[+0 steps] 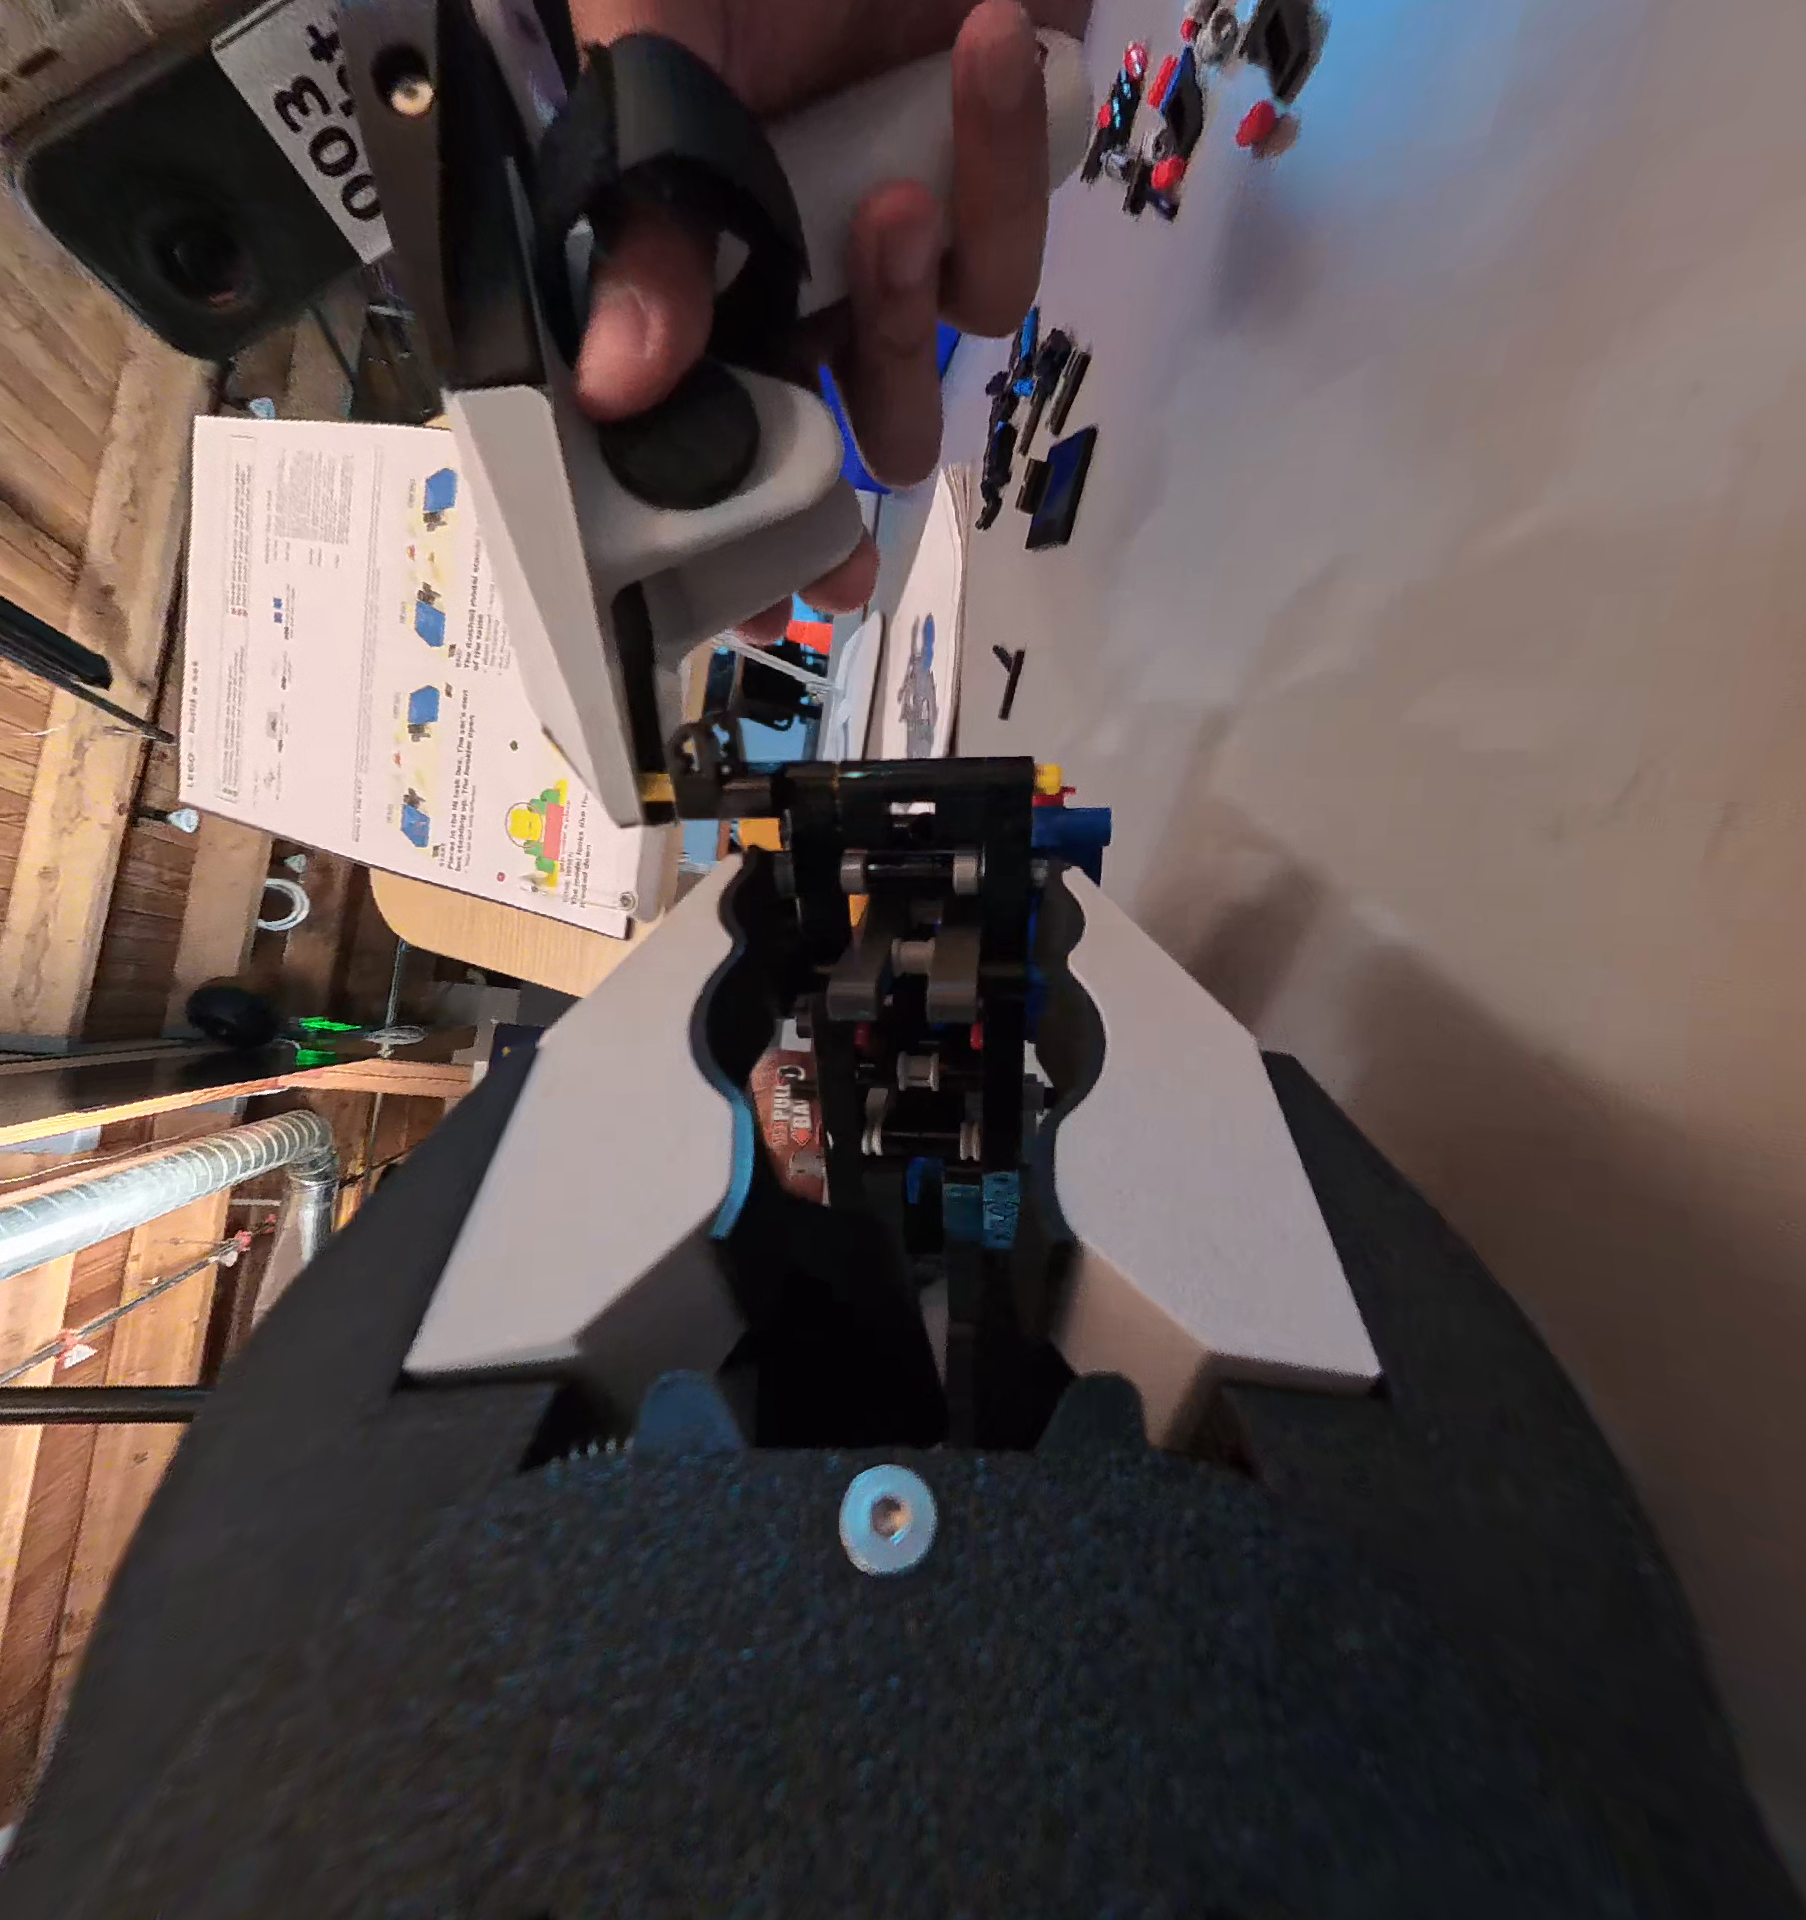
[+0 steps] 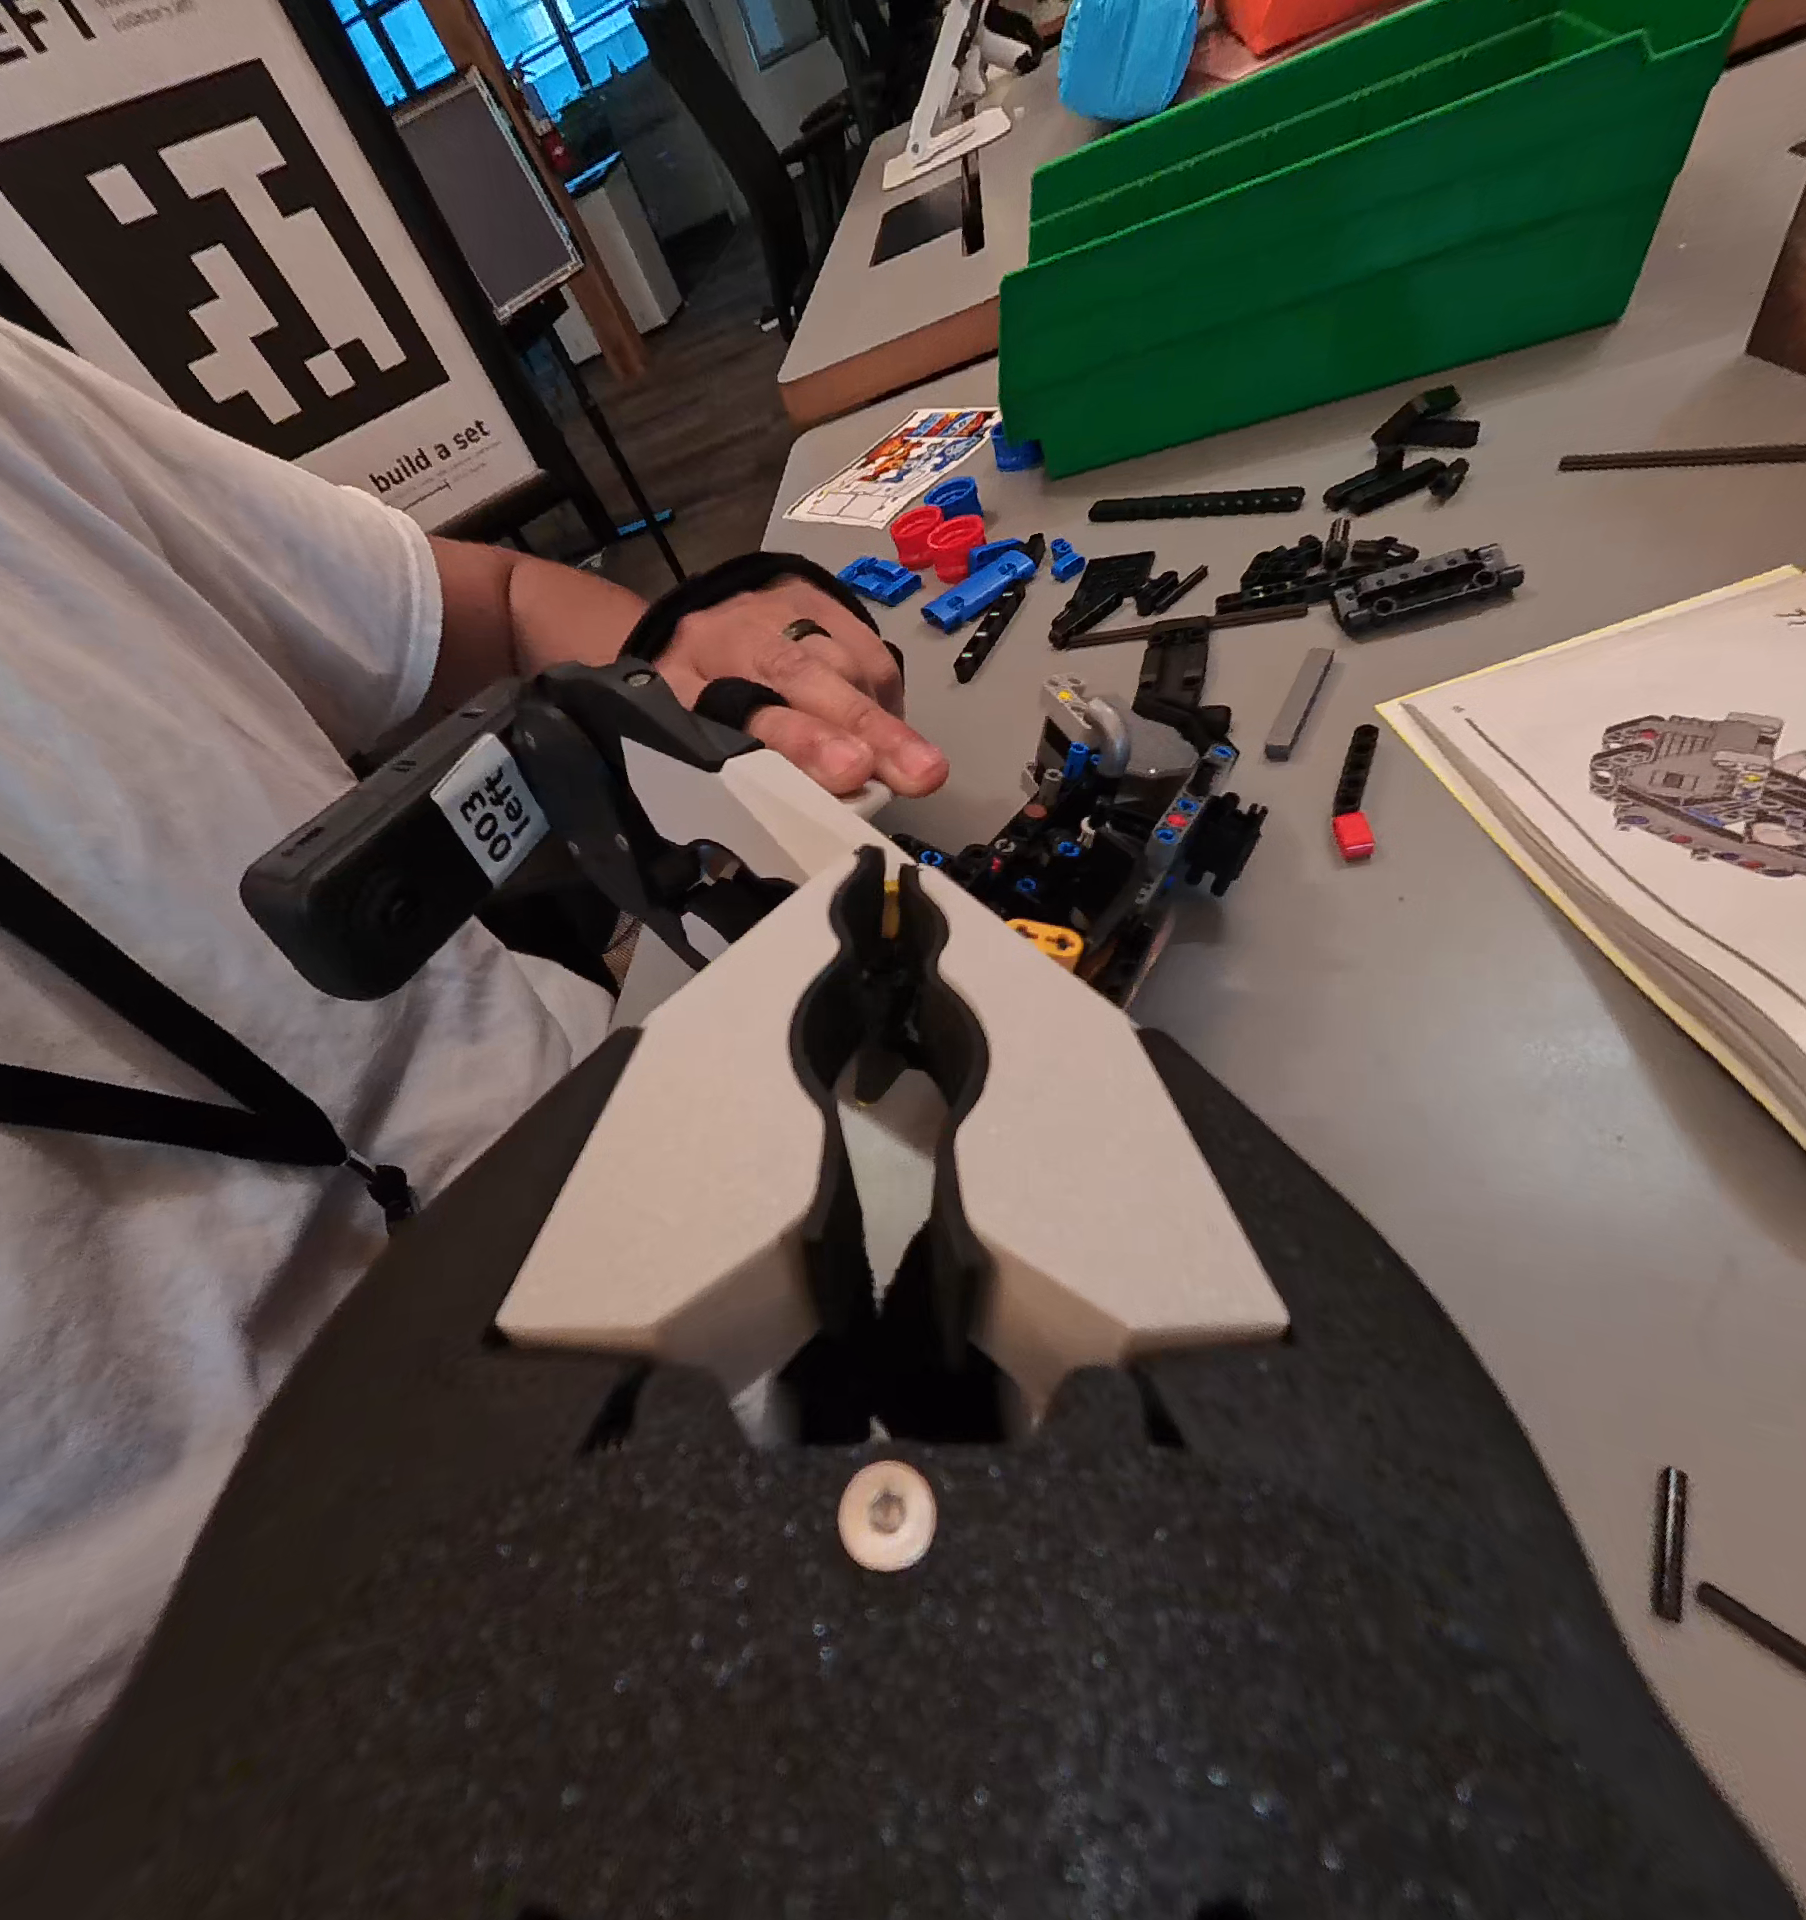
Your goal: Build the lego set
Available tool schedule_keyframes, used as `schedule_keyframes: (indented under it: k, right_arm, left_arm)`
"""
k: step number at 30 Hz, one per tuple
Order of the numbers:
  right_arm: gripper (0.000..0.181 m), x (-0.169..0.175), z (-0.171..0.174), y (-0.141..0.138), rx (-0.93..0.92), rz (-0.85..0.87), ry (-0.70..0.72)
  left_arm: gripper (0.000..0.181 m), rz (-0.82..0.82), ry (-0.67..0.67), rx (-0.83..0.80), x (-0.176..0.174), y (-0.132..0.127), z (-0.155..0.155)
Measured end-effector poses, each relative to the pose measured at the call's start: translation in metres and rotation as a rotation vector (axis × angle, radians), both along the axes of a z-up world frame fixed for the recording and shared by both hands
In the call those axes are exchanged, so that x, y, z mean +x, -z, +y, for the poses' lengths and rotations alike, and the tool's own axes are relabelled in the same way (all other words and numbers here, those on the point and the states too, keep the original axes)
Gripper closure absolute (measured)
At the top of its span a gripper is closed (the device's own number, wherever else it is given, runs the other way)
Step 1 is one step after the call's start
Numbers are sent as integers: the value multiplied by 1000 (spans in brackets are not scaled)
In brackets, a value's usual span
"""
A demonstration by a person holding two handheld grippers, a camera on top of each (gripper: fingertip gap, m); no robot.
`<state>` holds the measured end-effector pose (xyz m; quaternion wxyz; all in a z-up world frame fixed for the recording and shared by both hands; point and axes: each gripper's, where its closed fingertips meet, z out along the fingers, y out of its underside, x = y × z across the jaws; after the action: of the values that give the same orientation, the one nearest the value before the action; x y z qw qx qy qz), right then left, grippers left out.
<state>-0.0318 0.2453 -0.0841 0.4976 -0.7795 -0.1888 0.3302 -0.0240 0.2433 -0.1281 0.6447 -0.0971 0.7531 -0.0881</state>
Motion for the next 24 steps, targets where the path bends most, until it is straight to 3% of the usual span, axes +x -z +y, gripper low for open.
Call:
schedule_keyframes:
  k: [20, 24]
  right_arm:
    - [178, -2, -3, 3, -6, -14, 8]
    - [178, -4, -2, -7, 12, 40, 0]
  left_arm:
    - [133, -23, -8, -10, 0, -1, -2]
    - [133, -33, 8, -49, 0, -7, -4]
